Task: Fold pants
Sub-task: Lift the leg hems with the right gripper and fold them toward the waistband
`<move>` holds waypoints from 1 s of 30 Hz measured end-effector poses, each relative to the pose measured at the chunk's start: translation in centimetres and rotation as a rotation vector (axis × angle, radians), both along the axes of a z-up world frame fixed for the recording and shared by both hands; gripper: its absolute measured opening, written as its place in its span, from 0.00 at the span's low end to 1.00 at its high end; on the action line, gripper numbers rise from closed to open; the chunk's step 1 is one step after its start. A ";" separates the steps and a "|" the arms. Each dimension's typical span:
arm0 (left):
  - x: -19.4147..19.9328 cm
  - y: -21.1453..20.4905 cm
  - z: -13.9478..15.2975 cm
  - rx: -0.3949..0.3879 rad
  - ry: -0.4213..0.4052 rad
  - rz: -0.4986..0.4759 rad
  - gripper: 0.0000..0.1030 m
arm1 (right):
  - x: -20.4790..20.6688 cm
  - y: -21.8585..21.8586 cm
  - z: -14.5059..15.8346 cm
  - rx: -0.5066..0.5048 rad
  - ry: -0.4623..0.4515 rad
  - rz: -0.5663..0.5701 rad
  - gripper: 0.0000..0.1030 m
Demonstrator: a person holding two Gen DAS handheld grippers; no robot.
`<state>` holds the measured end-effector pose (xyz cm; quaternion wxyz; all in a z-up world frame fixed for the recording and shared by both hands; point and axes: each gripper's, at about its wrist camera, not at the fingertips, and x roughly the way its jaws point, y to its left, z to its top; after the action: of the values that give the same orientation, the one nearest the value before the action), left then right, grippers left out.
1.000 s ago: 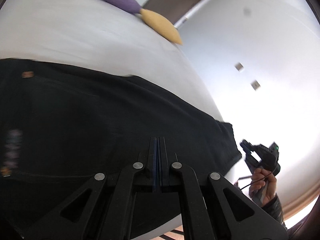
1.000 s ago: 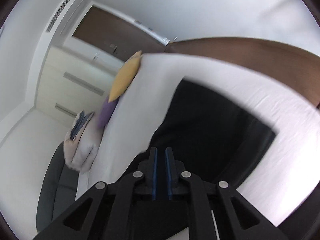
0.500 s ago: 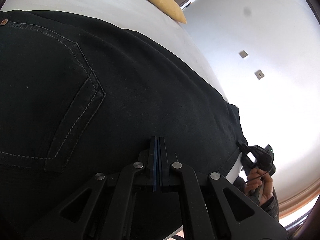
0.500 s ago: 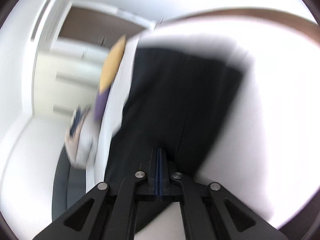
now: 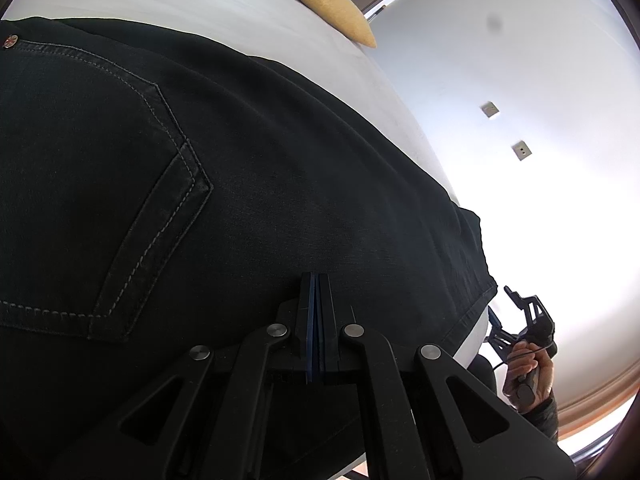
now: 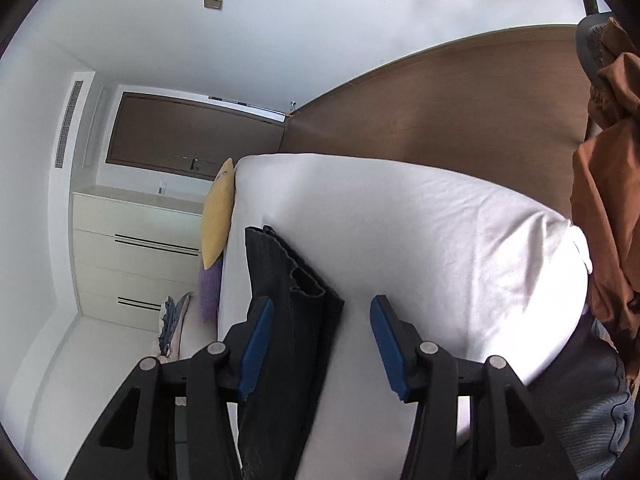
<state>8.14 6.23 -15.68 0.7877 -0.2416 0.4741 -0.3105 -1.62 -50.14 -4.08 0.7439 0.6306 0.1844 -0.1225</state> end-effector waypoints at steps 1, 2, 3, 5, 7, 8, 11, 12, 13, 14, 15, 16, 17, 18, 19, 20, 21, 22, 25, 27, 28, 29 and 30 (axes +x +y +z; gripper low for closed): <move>0.0 0.0 0.0 0.001 -0.001 0.000 0.01 | 0.2 0.0 0.1 0.013 -0.008 0.002 0.52; 0.0 0.0 0.0 0.001 -0.001 0.000 0.01 | 0.5 0.0 0.0 0.030 -0.015 0.005 0.52; -0.1 -0.1 0.0 0.001 -0.001 0.001 0.01 | 0.6 0.2 -0.1 0.041 -0.020 0.009 0.52; 0.0 -0.1 0.0 0.001 -0.001 0.001 0.01 | 2.0 0.8 0.2 0.042 -0.015 0.026 0.52; -0.1 -0.2 0.0 0.001 -0.001 0.000 0.01 | 3.0 1.1 0.4 0.036 -0.016 0.044 0.52; -0.1 -0.1 0.0 0.001 -0.001 0.000 0.01 | 2.4 1.7 0.2 0.036 -0.017 0.049 0.52; -0.1 -0.1 0.0 0.001 -0.001 0.001 0.01 | 4.0 1.5 0.0 0.036 -0.019 0.053 0.46; -0.1 -0.1 0.0 0.001 -0.002 0.001 0.01 | 4.3 1.3 0.0 0.038 -0.013 0.052 0.42; -0.1 -0.2 0.0 0.001 -0.002 0.001 0.01 | 4.4 1.1 -0.2 0.041 -0.009 0.054 0.35; -0.1 -0.2 0.0 0.001 -0.002 0.001 0.01 | 4.7 1.0 -0.3 0.043 -0.012 0.058 0.30; -0.1 -0.2 0.0 0.000 -0.001 0.002 0.01 | 4.9 0.8 -0.5 0.042 -0.015 0.061 0.26; -0.2 -0.3 0.0 0.000 -0.002 0.002 0.01 | 5.1 0.6 -0.8 0.047 -0.010 0.062 0.16; -0.2 -0.2 0.0 0.000 -0.002 0.002 0.01 | 5.3 0.5 -1.2 0.065 -0.005 0.059 0.11; -0.2 -0.3 0.0 -0.002 -0.002 0.001 0.01 | 5.2 0.4 -1.4 0.074 -0.014 0.053 0.11; -0.2 -0.2 -0.1 -0.003 -0.001 0.000 0.01 | 5.1 0.5 -1.3 0.061 -0.014 0.051 0.11; -0.2 -0.2 -0.1 -0.003 -0.001 -0.001 0.01 | 5.0 0.7 -0.8 0.031 -0.003 0.054 0.10; -0.3 -0.3 -0.1 -0.003 -0.001 -0.001 0.01 | 5.0 1.0 -0.2 -0.016 0.017 0.060 0.10; -0.3 -0.1 -0.1 -0.004 -0.002 -0.001 0.01 | 5.0 1.4 0.3 -0.050 0.031 0.066 0.11; -0.3 0.0 -0.1 -0.007 -0.001 -0.001 0.01 | 6.0 3.1 2.6 -0.162 0.046 0.109 0.11; -0.3 -0.1 -0.2 -0.009 0.000 0.000 0.01 | 7.3 5.1 4.8 -0.273 0.059 0.169 0.11; -0.3 0.0 -0.2 -0.010 0.000 0.000 0.01 | 7.9 6.6 5.8 -0.337 0.065 0.209 0.11; -0.4 0.0 -0.3 -0.010 0.000 0.000 0.01 | 8.6 8.5 6.9 -0.414 0.072 0.257 0.11; -0.4 -0.1 -0.3 -0.010 0.000 0.001 0.01 | 9.3 10.7 7.9 -0.490 0.078 0.310 0.11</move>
<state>7.71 6.16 -16.03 0.7867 -0.2456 0.4724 -0.3124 7.65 -39.45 3.79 0.8762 0.3913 0.2718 -0.0724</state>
